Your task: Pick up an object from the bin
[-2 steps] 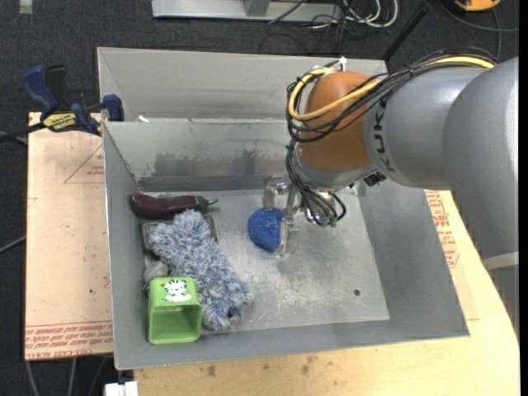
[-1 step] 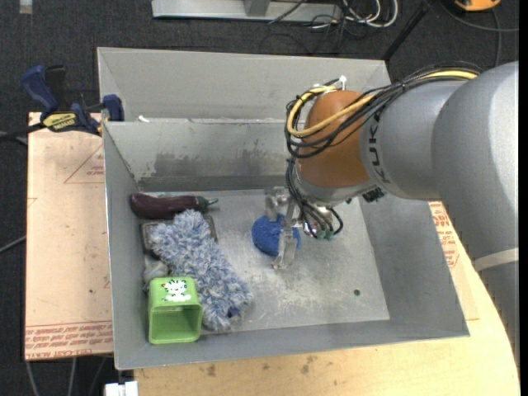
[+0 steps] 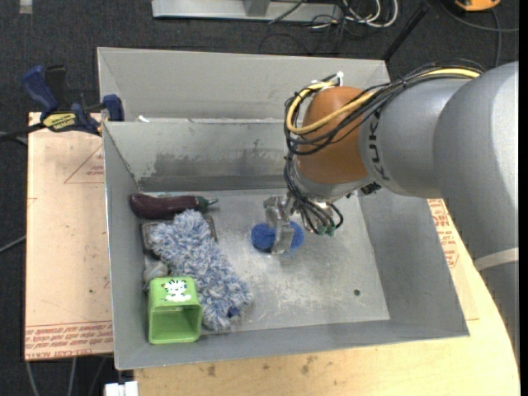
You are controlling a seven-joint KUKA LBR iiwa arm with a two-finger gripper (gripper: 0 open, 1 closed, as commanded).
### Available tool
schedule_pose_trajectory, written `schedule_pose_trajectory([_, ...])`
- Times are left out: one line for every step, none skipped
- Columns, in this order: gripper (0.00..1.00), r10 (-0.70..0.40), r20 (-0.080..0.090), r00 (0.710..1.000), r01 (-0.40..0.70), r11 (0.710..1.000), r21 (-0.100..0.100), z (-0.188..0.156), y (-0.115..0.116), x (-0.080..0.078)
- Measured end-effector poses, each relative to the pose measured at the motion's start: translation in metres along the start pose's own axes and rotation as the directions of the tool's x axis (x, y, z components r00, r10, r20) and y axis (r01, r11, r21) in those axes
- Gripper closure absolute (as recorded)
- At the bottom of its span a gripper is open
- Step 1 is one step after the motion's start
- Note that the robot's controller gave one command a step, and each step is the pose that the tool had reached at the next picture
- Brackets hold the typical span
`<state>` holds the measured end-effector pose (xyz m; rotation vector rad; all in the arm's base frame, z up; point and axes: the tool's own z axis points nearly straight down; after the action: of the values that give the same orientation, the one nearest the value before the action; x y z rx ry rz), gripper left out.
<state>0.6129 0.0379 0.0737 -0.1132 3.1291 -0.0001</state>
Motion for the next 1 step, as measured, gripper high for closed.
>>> schedule_pose_trajectory([1.0,0.0,0.0,1.0,0.0,1.0,0.0,0.0,0.0,0.0])
